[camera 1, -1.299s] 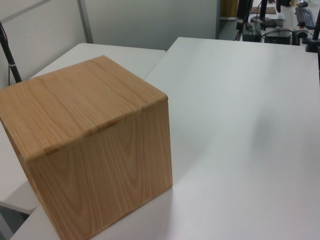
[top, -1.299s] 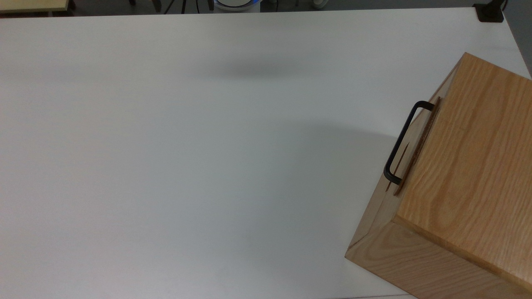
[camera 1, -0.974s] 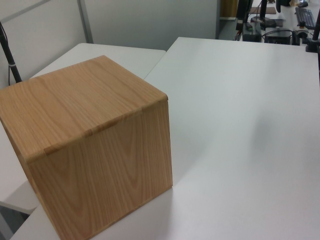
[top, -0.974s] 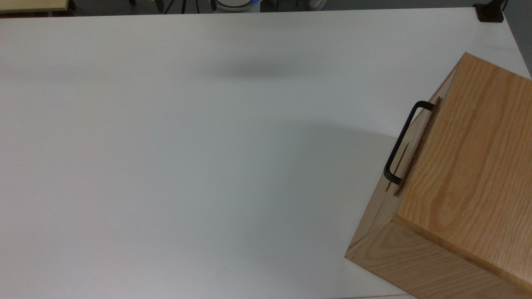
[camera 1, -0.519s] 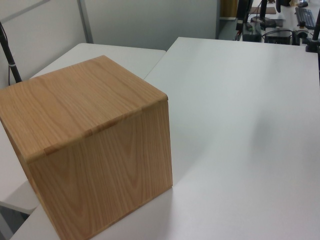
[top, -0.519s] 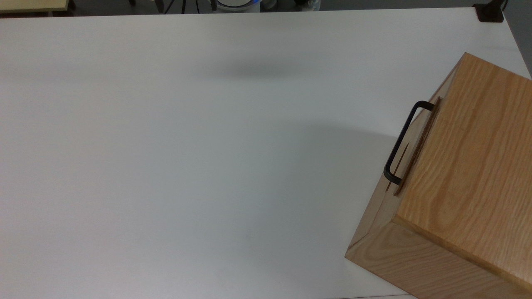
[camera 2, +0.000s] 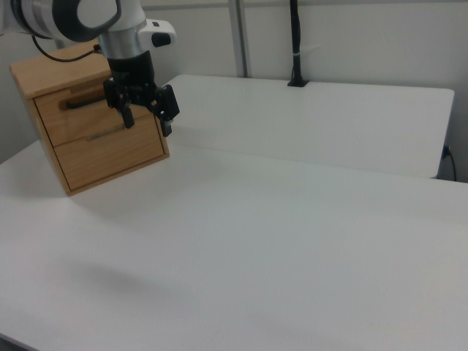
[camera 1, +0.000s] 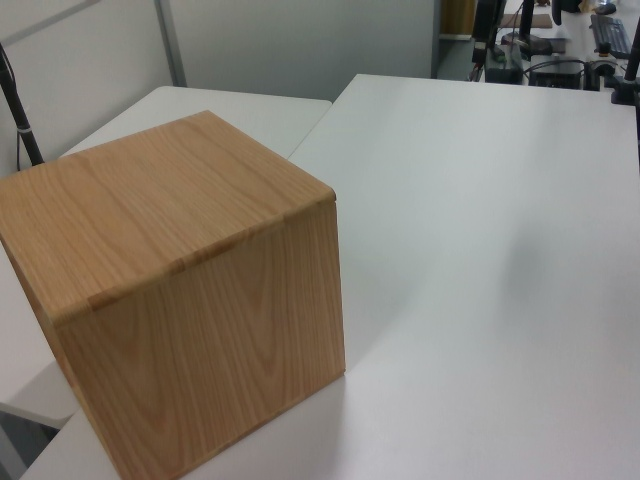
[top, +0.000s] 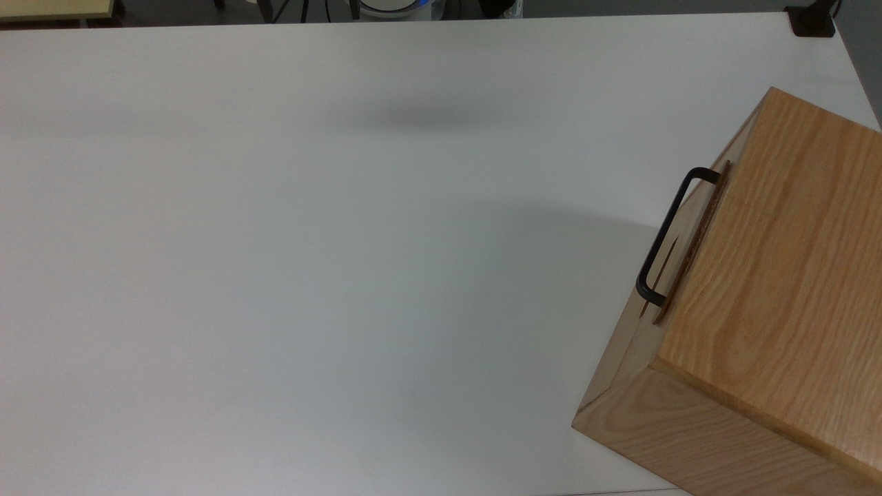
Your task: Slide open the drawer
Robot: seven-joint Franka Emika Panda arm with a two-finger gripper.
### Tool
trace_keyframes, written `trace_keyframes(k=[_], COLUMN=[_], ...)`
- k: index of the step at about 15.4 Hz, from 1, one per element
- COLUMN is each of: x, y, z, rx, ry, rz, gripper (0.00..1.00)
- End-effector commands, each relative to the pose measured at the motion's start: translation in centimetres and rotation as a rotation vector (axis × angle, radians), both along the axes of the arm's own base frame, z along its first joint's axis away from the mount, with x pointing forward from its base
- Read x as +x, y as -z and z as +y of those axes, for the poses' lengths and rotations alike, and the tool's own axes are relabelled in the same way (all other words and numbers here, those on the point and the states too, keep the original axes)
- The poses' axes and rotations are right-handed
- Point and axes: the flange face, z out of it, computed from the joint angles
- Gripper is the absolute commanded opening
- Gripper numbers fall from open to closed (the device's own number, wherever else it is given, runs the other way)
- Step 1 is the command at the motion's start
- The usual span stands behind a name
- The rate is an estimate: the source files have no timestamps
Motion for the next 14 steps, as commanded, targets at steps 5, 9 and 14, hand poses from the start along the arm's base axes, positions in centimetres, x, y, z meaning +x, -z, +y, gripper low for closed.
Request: trace_keyframes(k=[5, 9, 14], x=[-0.7, -0.9, 0.4], y=[0.2, 1.3, 0.9], z=[0.5, 2.3, 5.6], rx=[0.032, 0.034, 0.217], ry=[-0.022, -0.053, 0.095], rz=[0.024, 0.061, 0.018], gripper=[1.00, 0.98, 0.86])
